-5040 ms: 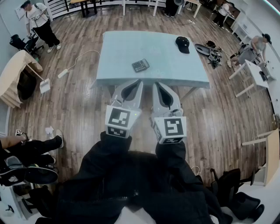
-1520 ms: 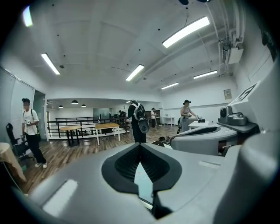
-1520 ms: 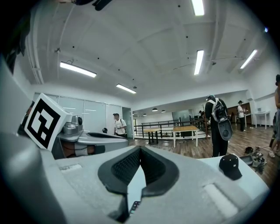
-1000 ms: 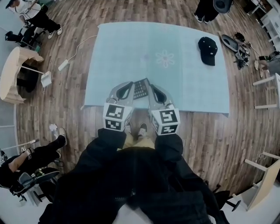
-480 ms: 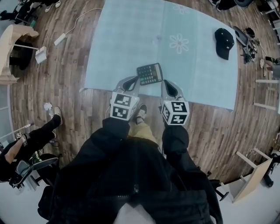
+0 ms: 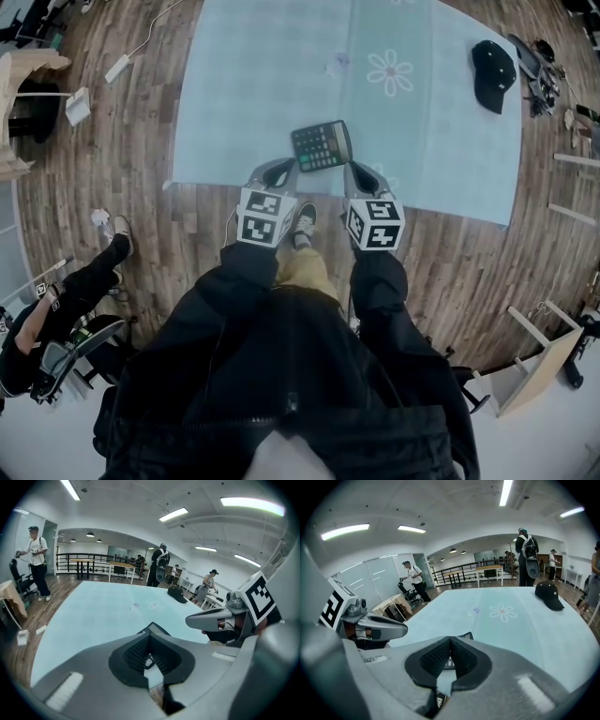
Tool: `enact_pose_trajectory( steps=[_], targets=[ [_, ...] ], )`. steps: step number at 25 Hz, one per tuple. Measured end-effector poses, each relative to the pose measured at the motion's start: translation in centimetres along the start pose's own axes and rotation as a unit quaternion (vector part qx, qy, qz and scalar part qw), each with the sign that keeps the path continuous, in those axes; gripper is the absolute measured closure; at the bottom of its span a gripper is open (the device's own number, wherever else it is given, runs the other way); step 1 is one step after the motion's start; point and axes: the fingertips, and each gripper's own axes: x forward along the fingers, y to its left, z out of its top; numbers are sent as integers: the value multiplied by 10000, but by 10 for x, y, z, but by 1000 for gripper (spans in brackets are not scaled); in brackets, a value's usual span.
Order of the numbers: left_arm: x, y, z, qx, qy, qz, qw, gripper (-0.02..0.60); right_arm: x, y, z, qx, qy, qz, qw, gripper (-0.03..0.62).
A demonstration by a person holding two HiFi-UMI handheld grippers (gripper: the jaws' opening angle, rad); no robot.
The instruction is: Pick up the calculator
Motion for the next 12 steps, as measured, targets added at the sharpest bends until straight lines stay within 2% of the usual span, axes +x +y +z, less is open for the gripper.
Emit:
enact_pose_trajectory(
  steps=[12],
  targets=[
    [37, 23, -25, -259, 447, 33, 9987, 578, 36, -24, -25, -10, 451, -93, 9989, 592]
  ],
)
